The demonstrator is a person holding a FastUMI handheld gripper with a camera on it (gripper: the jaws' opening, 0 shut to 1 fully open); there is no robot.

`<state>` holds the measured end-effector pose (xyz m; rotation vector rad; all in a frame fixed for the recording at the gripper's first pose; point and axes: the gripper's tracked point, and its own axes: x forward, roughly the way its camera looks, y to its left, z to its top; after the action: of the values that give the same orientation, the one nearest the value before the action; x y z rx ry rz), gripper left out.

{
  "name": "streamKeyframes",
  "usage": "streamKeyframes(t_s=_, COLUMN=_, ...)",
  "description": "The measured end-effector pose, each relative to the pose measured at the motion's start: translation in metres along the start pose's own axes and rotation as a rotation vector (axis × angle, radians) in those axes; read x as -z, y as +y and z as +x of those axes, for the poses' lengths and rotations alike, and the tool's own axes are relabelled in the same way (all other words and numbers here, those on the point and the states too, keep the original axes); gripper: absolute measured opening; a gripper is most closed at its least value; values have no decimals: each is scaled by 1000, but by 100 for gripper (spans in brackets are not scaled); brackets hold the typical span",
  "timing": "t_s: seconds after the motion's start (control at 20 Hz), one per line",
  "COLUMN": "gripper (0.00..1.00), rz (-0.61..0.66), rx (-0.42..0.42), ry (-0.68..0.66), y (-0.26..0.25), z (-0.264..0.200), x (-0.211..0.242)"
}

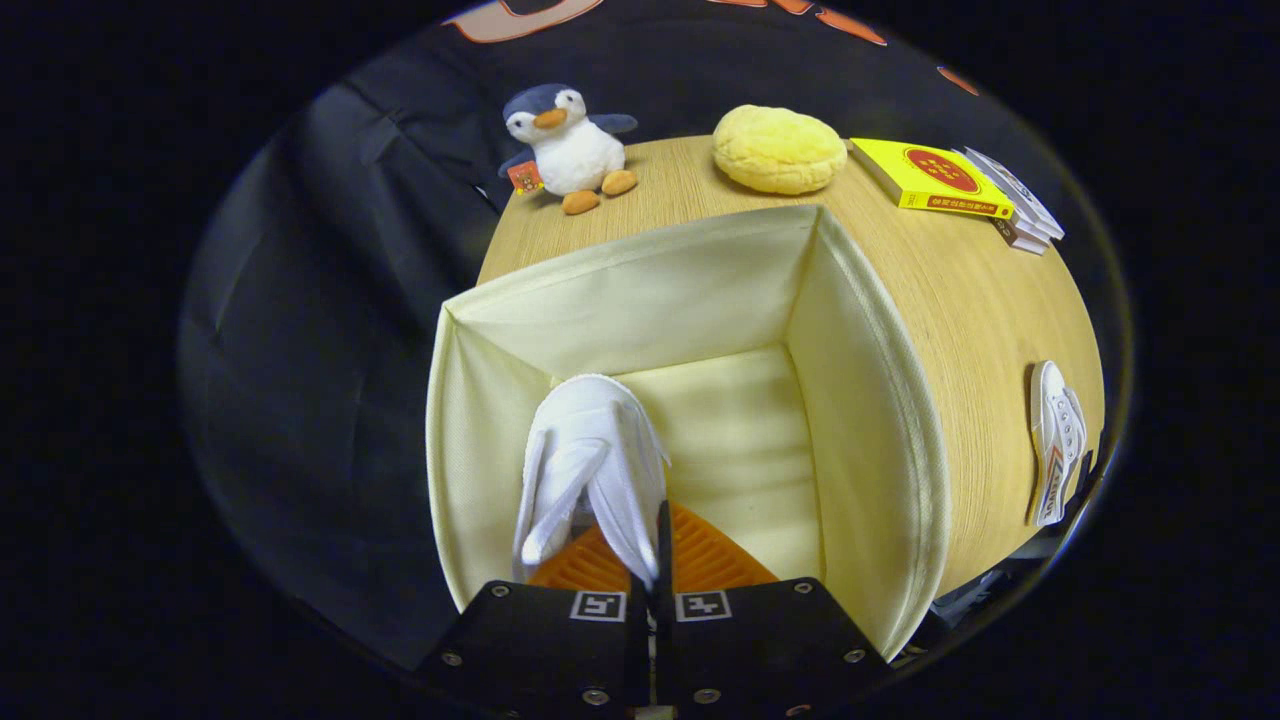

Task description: Open the storage box then place both shoes into the box .Put the left shoe in first, then the right shoe, with the right side of both shoes facing outward in a uniform manner.

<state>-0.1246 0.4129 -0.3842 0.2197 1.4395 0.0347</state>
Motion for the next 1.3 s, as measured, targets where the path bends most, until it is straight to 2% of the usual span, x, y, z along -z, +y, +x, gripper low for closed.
streamKeyframes(t_s=0.15, gripper=8, rz=21, rx=-34, ry=54, y=8, z=5, x=10)
streamKeyframes(t_s=0.3, gripper=12, rz=-28, rx=-72, ry=21, y=13, z=1, x=7)
streamKeyframes(t_s=0.65, gripper=26, rz=-76, rx=-280, ry=3, y=17, z=-54, x=3)
streamKeyframes(t_s=0.85, gripper=46, rz=-137, rx=-334, ry=-60, y=-9, z=-91, x=-5)
streamKeyframes(t_s=0.9, gripper=54, rz=-149, rx=-340, ry=-82, y=-20, z=-100, x=-8)
streamKeyframes(t_s=0.95, gripper=57, rz=-157, rx=-341, ry=-109, y=-32, z=-107, x=-12)
streamKeyframes(t_s=1.1, gripper=73, rz=-179, rx=-318, ry=-196, y=-79, z=-125, x=-23)
streamKeyframes(t_s=1.3, gripper=89, rz=-212, rx=-253, ry=-314, y=-152, z=-141, x=-33)
